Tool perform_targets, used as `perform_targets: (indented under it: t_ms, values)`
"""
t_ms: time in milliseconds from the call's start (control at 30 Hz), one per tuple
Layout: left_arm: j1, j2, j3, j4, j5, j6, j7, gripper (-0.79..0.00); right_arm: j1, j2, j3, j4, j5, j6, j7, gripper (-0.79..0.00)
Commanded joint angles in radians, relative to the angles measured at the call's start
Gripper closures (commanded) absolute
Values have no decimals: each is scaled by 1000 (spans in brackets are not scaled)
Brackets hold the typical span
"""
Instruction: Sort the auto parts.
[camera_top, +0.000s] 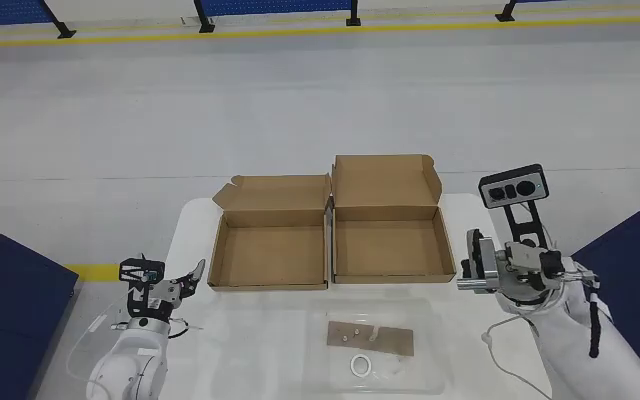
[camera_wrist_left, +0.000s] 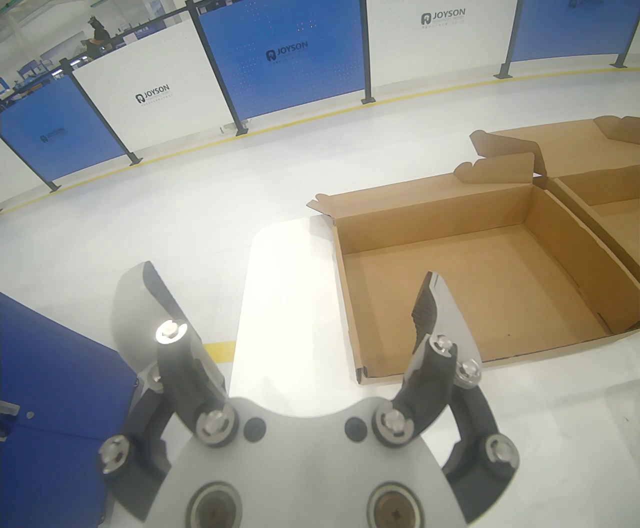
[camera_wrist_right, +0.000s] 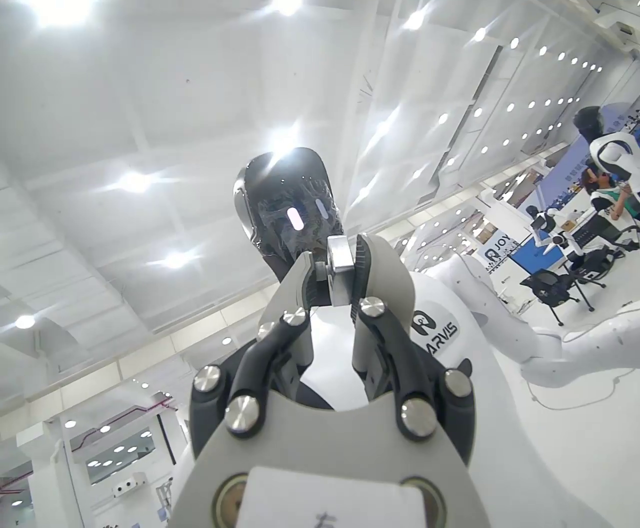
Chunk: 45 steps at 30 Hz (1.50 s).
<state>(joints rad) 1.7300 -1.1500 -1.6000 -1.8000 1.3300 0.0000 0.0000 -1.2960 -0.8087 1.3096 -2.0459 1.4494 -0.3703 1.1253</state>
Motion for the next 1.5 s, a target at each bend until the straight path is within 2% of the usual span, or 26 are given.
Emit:
perform_targets:
  t_ms: [0, 400, 633, 967, 1200, 1467]
  values:
    - [0, 0, 0, 0, 0, 0, 0, -785, 0, -5, 6, 1, 1, 1, 2, 0]
    - [0, 0, 0, 0, 0, 0, 0, -785, 4, -37, 64, -50, 146, 50, 1, 0]
    - [0, 0, 0, 0, 0, 0, 0, -785, -2, -52, 92, -73, 142, 94, -8, 0]
    - [0, 0, 0, 0, 0, 0, 0, -785, -2, -53, 95, -74, 136, 96, -7, 0]
    - [0, 0, 0, 0, 0, 0, 0, -785, -17, -56, 141, -79, -53, 136, -48, 0]
    - [0, 0, 0, 0, 0, 0, 0, -785, -31, -64, 164, -92, -123, 159, -48, 0]
